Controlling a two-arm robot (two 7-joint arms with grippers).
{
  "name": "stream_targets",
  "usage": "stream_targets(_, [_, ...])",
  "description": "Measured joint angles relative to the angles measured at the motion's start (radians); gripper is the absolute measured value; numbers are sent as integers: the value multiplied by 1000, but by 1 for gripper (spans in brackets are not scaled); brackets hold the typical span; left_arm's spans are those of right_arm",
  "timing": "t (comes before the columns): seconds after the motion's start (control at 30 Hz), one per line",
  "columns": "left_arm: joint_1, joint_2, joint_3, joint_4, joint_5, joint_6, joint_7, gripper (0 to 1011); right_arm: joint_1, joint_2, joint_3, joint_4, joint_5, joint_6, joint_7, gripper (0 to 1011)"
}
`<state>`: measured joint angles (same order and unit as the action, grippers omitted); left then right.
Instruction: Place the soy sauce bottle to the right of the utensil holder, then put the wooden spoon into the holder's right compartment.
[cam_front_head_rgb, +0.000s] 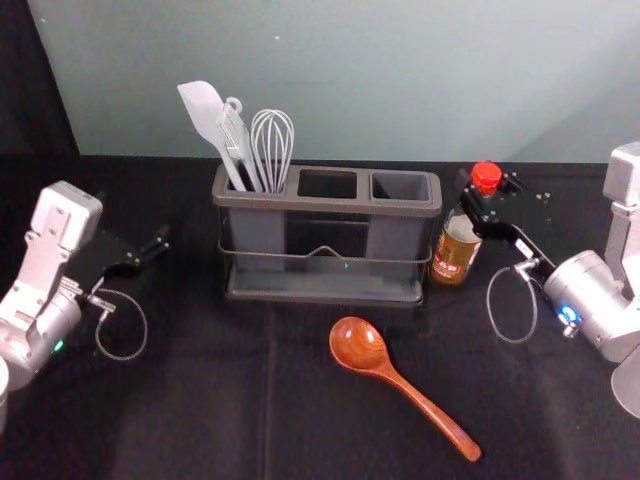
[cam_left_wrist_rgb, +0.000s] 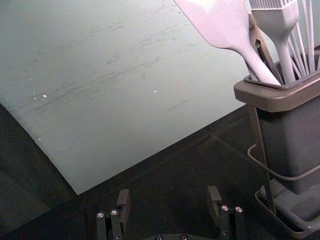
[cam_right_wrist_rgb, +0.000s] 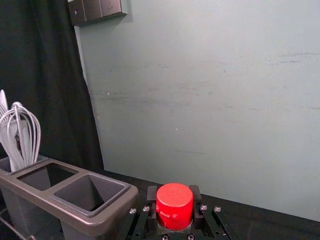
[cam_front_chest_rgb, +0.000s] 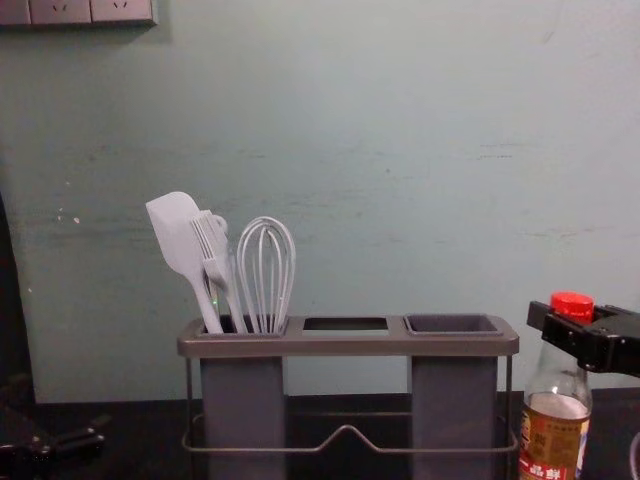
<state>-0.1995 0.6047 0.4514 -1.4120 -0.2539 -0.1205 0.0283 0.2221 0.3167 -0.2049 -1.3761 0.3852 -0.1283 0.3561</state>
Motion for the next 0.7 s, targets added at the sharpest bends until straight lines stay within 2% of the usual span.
stream_targets(0.17, [0, 0, 0, 0, 0, 0, 0, 1005, 1, -4, 0, 5, -2, -2, 1, 384])
stream_targets(0.23, [0, 0, 0, 0, 0, 0, 0, 1005, 1, -6, 2, 6, -2, -3, 5, 420])
stream_targets(0.4, [0, 0, 0, 0, 0, 0, 0, 1005, -2, -8, 9, -5, 1, -3, 6, 586])
stream_targets(0.43, [0, 0, 0, 0, 0, 0, 0, 1005, -5, -8, 14, -14, 4, -3, 5, 648])
stream_targets(0.53, [0, 0, 0, 0, 0, 0, 0, 1005, -9, -5, 21, -32, 7, -3, 5, 708])
stream_targets(0.57, [0, 0, 0, 0, 0, 0, 0, 1005, -13, -1, 26, -48, 8, -3, 5, 765])
stream_targets(0.7, [0, 0, 0, 0, 0, 0, 0, 1005, -26, 10, 39, -93, 11, -1, 1, 872])
